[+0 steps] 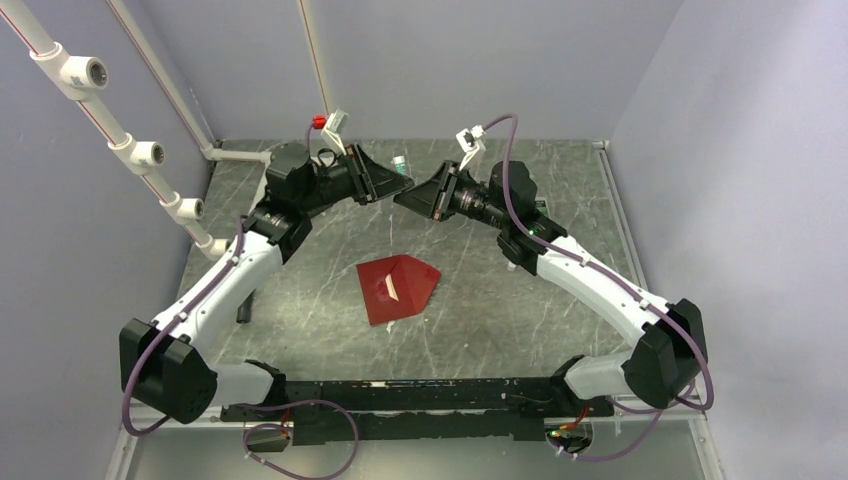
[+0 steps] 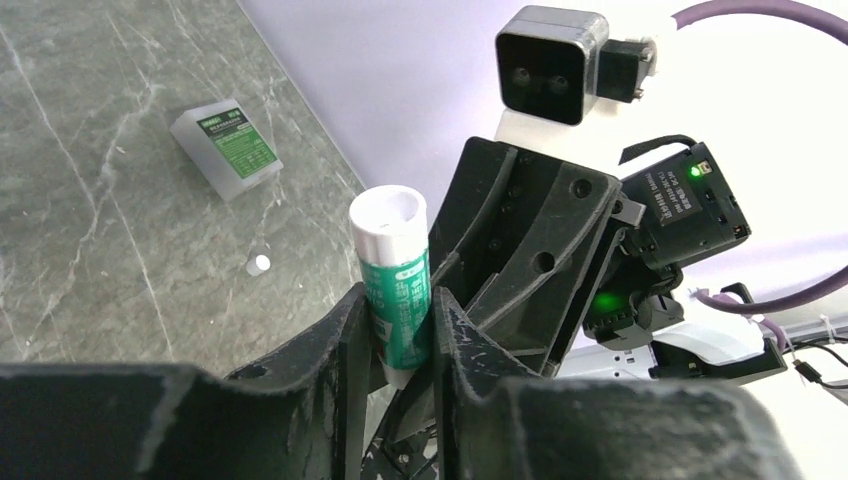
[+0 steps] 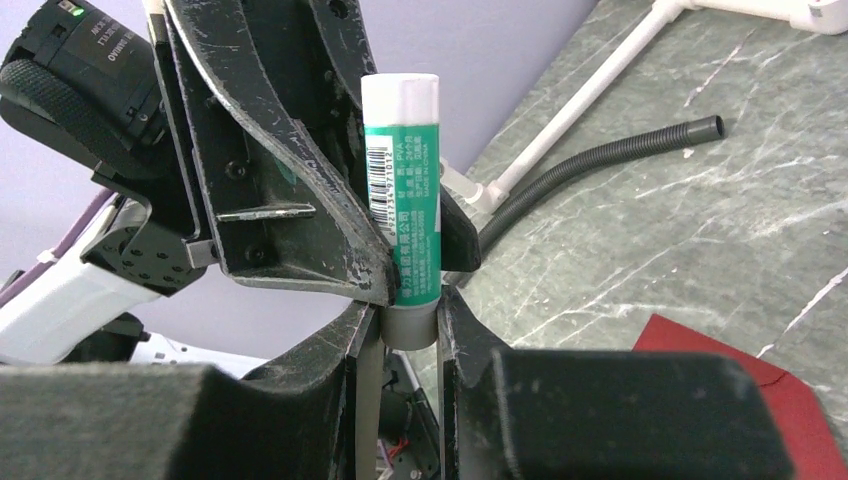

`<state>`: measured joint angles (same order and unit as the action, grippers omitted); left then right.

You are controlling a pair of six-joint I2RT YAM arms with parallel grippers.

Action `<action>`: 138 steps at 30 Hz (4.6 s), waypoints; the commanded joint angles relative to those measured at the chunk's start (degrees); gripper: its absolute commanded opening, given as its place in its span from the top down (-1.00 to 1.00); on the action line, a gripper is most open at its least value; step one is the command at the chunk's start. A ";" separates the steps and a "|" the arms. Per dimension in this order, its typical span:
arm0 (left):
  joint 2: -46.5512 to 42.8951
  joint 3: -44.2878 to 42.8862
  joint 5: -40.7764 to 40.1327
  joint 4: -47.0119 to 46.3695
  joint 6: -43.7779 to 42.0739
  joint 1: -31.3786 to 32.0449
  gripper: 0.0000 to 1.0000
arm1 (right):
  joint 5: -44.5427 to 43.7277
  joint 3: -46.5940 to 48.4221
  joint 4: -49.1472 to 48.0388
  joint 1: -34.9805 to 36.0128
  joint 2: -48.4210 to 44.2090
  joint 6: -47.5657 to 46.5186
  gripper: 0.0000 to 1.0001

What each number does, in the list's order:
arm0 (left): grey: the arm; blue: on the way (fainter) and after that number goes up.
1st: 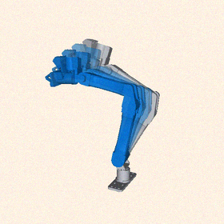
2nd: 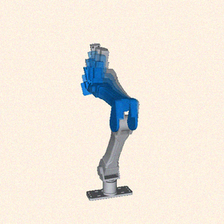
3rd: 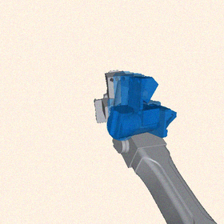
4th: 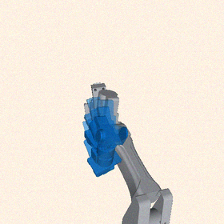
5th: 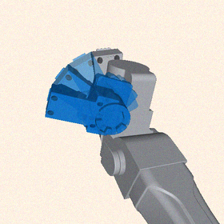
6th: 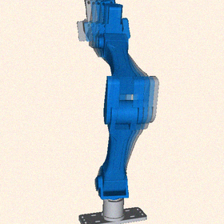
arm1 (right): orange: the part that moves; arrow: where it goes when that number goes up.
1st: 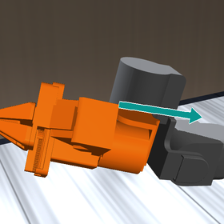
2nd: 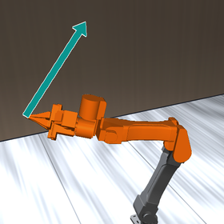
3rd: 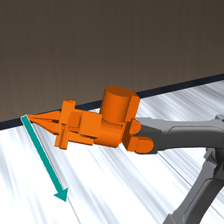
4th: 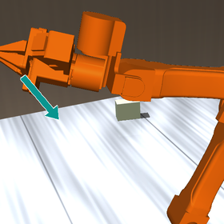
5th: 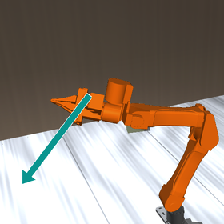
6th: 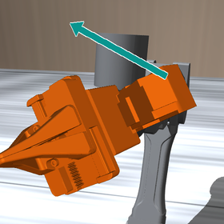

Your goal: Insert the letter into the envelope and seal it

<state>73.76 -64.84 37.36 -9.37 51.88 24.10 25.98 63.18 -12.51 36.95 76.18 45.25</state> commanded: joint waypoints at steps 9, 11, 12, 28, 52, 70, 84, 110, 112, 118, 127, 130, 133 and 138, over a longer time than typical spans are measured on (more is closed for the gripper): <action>-1.83 -1.43 -2.39 6.78 -14.90 0.16 0.95 | 1.20 4.60 12.96 -0.24 -2.45 -10.90 -0.59; -1.86 -3.02 -0.34 12.20 -19.87 0.10 0.95 | 4.24 4.15 14.84 -0.66 -4.22 -15.21 -0.72; -1.80 -3.74 1.29 13.91 -21.99 0.14 0.95 | 5.49 4.30 15.53 -0.77 -4.87 -16.48 -0.73; -1.74 -7.12 32.62 16.80 -31.15 0.16 0.95 | 14.74 11.58 14.63 -1.88 -2.30 -11.49 0.47; -0.09 -12.17 33.19 34.49 -45.23 0.13 0.95 | 15.74 14.10 17.21 -1.97 -2.45 -12.36 0.23; 0.59 -13.67 32.89 35.96 -46.16 0.14 0.95 | 21.22 15.39 19.47 -1.97 0.02 -14.53 0.16; -0.47 -12.05 24.28 33.90 -44.47 0.11 0.95 | 15.16 14.33 17.55 -1.86 -0.57 -11.28 1.00; 1.45 -15.10 25.87 41.91 -51.17 0.16 0.95 | 18.88 15.57 23.72 -4.02 -0.66 -21.91 -0.61; 2.37 -16.40 30.84 43.96 -53.52 0.16 0.95 | 23.54 15.79 27.80 -4.09 -1.11 -29.93 -0.59; 3.97 -17.52 37.05 45.77 -54.60 0.16 0.95 | 30.88 20.54 33.15 -4.03 0.50 -34.76 -0.35; 5.24 -18.39 37.38 48.22 -56.88 0.16 0.95 | 30.73 20.75 26.53 -4.08 1.74 -28.59 0.09; 5.52 -18.64 36.89 48.56 -57.06 0.16 0.95 | 32.03 20.62 25.66 -4.09 1.40 -28.06 0.17; 5.08 -18.48 35.91 47.31 -56.24 0.16 0.95 | 32.40 21.38 27.60 -4.08 2.11 -28.56 0.38; 4.25 -17.80 35.45 43.92 -54.26 0.09 0.95 | 31.27 21.56 30.98 -4.03 2.75 -30.21 0.09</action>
<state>79.22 -80.93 72.12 38.06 -2.90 24.25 56.18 82.54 17.50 32.73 78.81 16.53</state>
